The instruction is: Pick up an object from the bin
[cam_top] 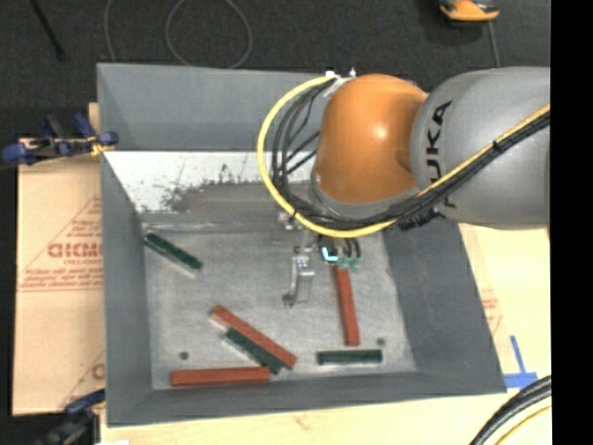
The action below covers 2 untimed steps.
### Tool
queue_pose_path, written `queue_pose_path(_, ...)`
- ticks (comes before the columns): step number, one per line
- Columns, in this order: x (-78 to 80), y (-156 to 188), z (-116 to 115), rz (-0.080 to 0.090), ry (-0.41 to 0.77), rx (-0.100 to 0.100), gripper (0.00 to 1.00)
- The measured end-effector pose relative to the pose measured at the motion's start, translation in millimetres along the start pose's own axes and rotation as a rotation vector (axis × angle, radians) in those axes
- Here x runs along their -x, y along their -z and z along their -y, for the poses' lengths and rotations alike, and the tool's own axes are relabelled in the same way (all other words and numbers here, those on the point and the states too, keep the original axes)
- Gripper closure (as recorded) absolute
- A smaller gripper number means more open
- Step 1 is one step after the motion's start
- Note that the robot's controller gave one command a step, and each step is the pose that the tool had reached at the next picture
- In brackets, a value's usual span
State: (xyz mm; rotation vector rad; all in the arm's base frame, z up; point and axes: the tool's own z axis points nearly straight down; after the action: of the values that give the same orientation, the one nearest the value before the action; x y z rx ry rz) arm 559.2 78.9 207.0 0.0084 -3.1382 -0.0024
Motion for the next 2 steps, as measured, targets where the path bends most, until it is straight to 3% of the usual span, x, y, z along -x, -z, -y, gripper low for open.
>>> queue_pose_path(1,-23.2,-48.2,-50.5,0.001,-0.142,0.001,0.0)
queue_pose_path(2,-35.1,-94.7,-47.3,0.001,-0.284,0.0,0.0)
